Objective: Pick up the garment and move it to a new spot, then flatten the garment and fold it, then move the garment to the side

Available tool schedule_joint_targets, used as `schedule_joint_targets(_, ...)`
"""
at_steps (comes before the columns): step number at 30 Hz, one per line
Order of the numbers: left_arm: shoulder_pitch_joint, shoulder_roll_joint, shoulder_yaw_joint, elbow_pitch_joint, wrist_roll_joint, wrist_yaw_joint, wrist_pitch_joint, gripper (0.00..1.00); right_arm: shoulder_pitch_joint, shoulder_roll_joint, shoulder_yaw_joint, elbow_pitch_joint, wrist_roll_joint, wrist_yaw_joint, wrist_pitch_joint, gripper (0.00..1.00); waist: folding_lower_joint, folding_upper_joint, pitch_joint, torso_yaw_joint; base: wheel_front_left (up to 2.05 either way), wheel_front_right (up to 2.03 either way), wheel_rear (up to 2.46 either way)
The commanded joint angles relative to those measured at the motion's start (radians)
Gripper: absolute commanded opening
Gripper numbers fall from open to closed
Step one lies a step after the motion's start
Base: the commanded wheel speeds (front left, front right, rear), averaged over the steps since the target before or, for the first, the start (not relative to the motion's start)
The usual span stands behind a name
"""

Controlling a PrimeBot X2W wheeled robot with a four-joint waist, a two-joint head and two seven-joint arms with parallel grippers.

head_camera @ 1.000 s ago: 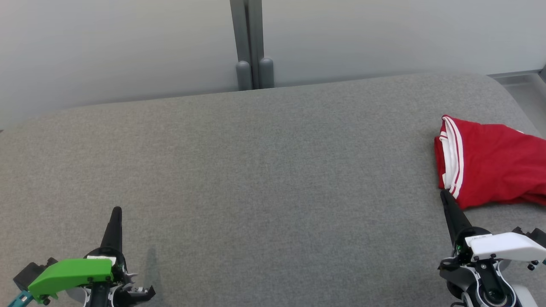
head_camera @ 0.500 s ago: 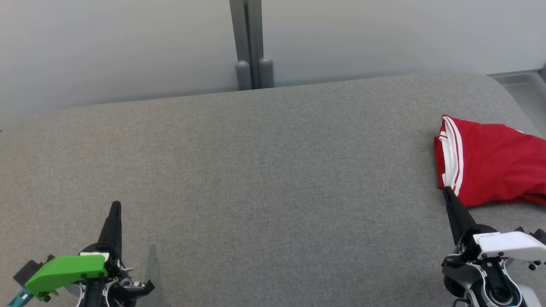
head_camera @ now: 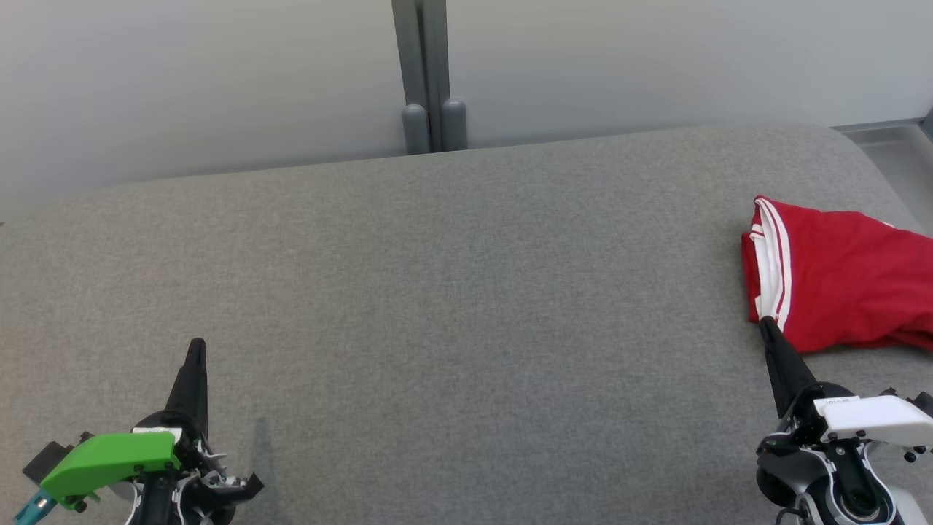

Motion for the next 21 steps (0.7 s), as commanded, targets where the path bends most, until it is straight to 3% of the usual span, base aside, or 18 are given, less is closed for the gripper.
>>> schedule_joint_targets(1,-0.011,0.007,0.003,-0.002,-0.004,0.002,0.004,0.00,0.010,-0.006,-0.002,-0.004,0.003,0.000,0.003,0.00,0.0000,0.0000,0.000,0.000,0.00,0.00,0.00)
schedule_joint_targets(21,-0.011,0.007,0.003,-0.002,-0.004,0.002,0.003,0.00,0.010,-0.006,-0.002,-0.004,0.003,0.000,0.003,0.00,0.0000,0.0000,0.000,0.000,0.00,0.00,0.00)
